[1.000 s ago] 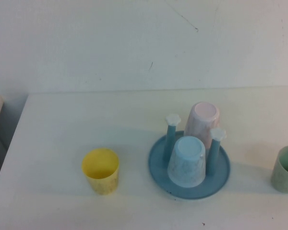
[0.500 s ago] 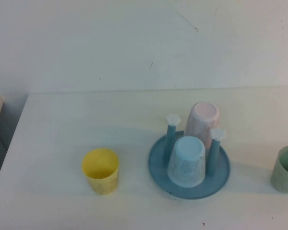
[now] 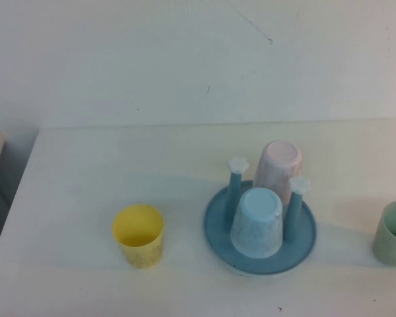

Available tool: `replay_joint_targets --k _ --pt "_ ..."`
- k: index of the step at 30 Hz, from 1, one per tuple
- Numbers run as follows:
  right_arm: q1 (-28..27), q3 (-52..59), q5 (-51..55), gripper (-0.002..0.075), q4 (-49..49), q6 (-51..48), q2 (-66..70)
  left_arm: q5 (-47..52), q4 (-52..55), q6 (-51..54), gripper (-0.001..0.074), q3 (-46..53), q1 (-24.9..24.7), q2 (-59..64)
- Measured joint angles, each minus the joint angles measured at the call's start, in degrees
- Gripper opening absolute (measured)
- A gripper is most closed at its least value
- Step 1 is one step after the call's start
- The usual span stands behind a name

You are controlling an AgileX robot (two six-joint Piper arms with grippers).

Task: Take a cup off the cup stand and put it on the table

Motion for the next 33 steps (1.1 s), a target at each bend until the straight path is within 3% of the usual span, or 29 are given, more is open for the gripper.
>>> replay_joint_targets --k 8,33 --pt "-0.1 3.0 -5.0 -0.0001 -4.1 2.9 -0.2 1.7 0.0 -0.1 -0.0001 0.0 0.0 0.0" --pt "1.9 3.1 -3.1 -0.0001 -4.5 3.5 -0.2 2.5 0.1 -0.1 -0.0002 0.0 0.0 0.0"
